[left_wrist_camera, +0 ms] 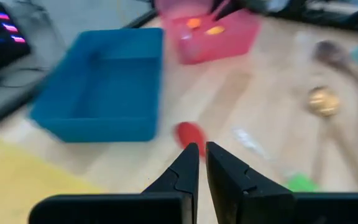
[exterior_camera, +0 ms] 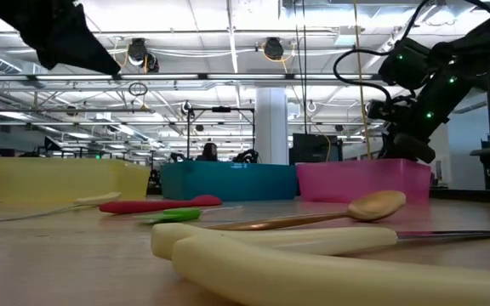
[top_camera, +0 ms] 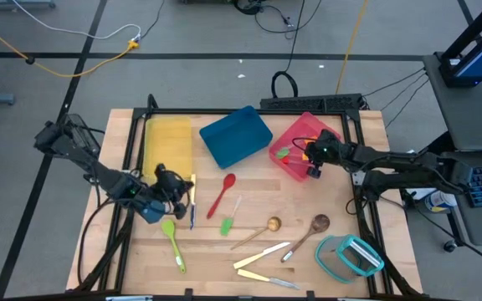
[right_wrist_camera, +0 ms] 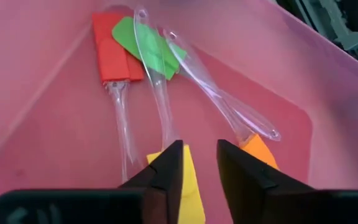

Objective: Pick & Place Kitchen Items
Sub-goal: Put the green spatula into the red bin

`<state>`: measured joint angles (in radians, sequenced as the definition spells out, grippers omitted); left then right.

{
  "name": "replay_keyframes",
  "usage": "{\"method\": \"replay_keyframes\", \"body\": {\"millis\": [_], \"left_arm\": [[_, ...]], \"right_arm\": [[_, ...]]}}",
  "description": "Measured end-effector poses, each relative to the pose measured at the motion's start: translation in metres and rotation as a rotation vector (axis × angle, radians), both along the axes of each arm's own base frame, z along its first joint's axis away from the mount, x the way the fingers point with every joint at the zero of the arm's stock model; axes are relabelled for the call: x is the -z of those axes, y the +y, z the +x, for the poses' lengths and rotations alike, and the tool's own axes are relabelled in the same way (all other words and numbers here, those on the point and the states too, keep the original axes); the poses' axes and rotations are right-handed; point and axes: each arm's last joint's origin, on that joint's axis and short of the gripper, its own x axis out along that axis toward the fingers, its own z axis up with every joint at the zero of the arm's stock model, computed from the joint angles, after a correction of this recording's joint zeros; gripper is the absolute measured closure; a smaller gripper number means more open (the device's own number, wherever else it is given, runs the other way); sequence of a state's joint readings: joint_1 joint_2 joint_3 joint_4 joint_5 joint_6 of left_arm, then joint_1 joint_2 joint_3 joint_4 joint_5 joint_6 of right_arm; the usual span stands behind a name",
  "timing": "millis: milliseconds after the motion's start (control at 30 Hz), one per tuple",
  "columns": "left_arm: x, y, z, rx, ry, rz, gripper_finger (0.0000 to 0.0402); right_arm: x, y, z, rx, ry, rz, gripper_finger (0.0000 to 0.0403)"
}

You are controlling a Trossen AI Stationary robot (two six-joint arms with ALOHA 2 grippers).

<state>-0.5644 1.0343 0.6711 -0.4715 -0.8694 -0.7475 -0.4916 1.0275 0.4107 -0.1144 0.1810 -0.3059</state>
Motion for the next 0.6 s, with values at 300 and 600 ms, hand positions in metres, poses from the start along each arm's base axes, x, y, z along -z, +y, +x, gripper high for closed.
{"method": "replay_keyframes", "body": {"millis": [300, 600], "left_arm": [[0.010, -0.005, 0.009, 0.066, -0.176, -0.116, 0.0366], [0.011, 0.000, 0.025, 0.036, -0.225, -0.141, 0.0366]], "right_arm": [[-0.016, 0.004, 0.016, -0.097, -0.166, -0.127, 0.0229], [-0.031, 0.030, 0.036, -0.318, -0.383, -0.096, 0.0201]]}}
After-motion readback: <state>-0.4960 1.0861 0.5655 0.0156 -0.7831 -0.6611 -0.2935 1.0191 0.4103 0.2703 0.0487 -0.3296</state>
